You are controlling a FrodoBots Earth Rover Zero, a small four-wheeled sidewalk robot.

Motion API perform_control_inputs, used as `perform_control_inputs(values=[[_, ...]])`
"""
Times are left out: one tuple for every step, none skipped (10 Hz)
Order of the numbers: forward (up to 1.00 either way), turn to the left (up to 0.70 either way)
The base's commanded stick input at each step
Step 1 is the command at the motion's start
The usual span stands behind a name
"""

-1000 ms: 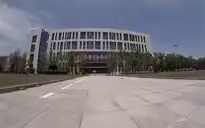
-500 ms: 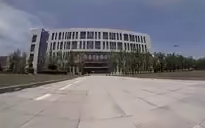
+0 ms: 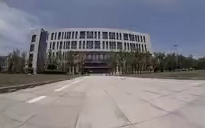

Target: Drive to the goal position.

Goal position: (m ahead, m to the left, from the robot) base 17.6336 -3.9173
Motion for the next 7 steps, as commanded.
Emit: perform_control_inputs(values=[[0.50,0.01],[0.50,0.01],[0.50,0.01],[0.50,0.01],[0.50,0.01],[0.50,0.01],[0.50,0.01]])
